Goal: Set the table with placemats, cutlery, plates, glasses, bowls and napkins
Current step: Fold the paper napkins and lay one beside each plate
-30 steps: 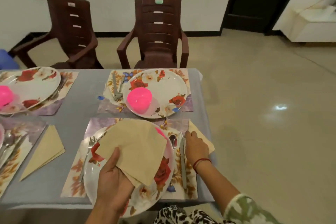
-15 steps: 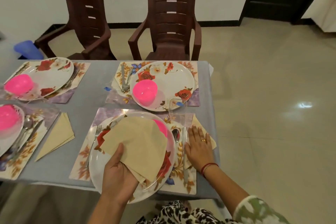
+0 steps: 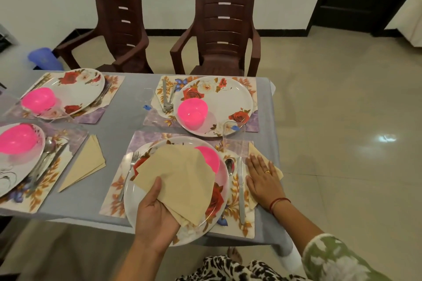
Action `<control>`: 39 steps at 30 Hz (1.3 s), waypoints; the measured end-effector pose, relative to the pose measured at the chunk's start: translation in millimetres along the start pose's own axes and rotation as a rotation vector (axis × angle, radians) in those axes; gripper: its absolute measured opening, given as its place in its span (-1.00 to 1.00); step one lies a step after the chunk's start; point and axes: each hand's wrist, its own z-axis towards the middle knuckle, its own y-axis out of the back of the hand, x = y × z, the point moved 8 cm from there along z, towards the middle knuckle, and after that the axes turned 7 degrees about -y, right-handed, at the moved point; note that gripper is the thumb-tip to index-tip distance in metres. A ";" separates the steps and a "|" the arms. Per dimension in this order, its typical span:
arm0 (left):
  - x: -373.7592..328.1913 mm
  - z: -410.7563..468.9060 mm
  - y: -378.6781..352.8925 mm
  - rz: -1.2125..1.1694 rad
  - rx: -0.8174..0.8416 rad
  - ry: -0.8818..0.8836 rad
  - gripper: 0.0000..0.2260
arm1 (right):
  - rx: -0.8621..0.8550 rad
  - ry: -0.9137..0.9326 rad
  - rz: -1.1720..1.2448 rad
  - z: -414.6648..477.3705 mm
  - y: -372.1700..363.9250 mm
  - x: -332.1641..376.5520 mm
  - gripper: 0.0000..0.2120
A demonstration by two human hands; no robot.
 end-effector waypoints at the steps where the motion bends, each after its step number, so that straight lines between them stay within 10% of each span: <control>1: 2.6 -0.2 1.8 -0.022 -0.014 0.029 -0.37 | 0.012 -0.022 -0.010 -0.1 -2.7 -1.9 -0.33; 9: 10.6 7.9 -19.0 -0.120 -0.156 -0.085 -0.36 | -0.057 -0.079 0.114 -7.8 23.6 -4.7 -0.14; 14: 45.8 23.7 -48.6 -0.088 -0.175 0.084 -0.32 | -0.414 -0.390 1.080 -48.3 106.0 -31.5 -0.28; 19: 105.6 60.7 -93.9 -0.135 -0.053 0.249 -0.39 | 0.347 -0.531 1.803 -75.6 104.7 -30.3 -0.64; 22: 144.1 94.9 -120.6 -0.136 0.031 0.304 -0.48 | 0.353 -0.450 1.932 -69.2 123.7 -71.7 -0.61; 25: 184.8 139.6 -130.9 -0.090 -0.048 0.259 -0.32 | 0.155 -0.463 1.839 -50.2 146.7 -150.8 -0.47; 32: 299.9 249.2 -191.4 -0.106 -0.145 0.288 -0.41 | -0.299 -0.421 1.180 -16.6 222.5 -322.2 -0.86; 39: 359.3 304.9 -200.6 0.008 -0.455 0.282 -0.66 | -0.259 -0.444 0.654 19.6 223.1 -406.4 -0.79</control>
